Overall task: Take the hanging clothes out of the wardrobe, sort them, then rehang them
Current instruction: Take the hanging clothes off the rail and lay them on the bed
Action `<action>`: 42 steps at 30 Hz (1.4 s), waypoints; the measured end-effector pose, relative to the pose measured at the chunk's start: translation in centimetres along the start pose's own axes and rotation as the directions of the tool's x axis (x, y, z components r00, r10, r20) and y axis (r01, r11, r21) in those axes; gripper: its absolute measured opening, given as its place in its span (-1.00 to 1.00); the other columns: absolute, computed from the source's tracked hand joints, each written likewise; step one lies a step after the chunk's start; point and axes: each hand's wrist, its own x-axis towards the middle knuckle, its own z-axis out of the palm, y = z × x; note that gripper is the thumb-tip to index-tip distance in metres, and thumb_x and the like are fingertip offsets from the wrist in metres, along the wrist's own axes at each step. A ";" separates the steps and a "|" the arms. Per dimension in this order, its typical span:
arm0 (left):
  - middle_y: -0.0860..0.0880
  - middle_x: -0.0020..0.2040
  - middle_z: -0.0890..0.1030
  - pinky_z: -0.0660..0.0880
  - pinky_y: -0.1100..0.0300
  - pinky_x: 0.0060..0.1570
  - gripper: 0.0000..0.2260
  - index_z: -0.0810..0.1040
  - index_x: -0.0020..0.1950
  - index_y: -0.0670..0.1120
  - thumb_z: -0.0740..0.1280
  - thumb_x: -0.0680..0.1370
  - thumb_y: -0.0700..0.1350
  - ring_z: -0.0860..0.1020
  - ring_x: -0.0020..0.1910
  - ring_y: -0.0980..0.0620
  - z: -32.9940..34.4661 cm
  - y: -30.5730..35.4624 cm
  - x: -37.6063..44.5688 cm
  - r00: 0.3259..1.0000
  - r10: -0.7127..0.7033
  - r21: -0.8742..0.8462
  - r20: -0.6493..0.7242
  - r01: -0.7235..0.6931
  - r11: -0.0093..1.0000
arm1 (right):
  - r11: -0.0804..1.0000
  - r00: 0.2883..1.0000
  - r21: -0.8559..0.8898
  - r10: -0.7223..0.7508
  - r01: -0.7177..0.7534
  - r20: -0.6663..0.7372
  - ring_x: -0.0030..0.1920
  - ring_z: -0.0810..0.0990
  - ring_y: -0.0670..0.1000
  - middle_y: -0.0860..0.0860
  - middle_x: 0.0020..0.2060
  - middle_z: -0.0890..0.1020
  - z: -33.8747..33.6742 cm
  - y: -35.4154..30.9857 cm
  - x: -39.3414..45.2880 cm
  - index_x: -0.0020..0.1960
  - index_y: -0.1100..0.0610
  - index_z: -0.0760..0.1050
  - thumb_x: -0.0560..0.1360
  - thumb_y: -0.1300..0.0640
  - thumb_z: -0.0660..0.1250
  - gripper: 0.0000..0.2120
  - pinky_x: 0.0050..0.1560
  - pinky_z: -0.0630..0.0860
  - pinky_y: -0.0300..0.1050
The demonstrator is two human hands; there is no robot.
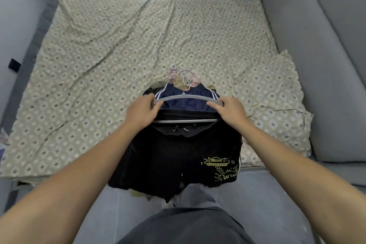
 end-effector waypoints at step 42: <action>0.00 0.41 0.48 0.43 -0.11 0.31 -0.43 0.34 0.59 0.03 0.15 0.63 0.24 0.38 0.44 -0.09 -1.6 15.6 2.1 0.547 0.823 -0.072 0.154 -0.825 0.561 | 0.841 0.704 -0.018 0.440 -0.540 -0.557 0.43 0.40 0.07 -0.05 0.44 0.45 -2.7 -4.1 -21.1 0.55 -0.01 0.35 0.59 -0.29 0.22 -0.38 0.42 0.37 0.14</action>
